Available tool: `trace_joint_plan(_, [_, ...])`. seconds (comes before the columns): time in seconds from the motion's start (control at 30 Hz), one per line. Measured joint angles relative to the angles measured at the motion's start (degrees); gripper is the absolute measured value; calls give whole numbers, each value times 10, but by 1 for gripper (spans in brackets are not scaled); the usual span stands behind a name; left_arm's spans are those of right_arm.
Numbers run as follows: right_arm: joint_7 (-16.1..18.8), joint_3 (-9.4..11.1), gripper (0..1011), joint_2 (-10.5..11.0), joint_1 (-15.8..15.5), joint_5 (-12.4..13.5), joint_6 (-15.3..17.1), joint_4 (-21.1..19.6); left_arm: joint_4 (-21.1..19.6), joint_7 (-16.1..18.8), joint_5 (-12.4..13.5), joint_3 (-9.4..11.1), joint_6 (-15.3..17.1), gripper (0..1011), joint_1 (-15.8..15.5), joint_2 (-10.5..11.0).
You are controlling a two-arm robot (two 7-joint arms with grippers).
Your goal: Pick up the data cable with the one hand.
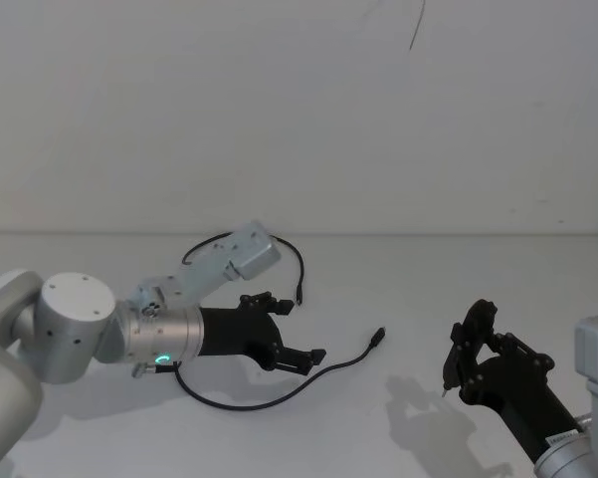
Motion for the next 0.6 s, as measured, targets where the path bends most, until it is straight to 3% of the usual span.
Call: trace_joint_plan(0.6, [0, 0, 263, 0, 0, 0, 0, 0, 51, -2, 23, 14, 25, 1001, -23, -35])
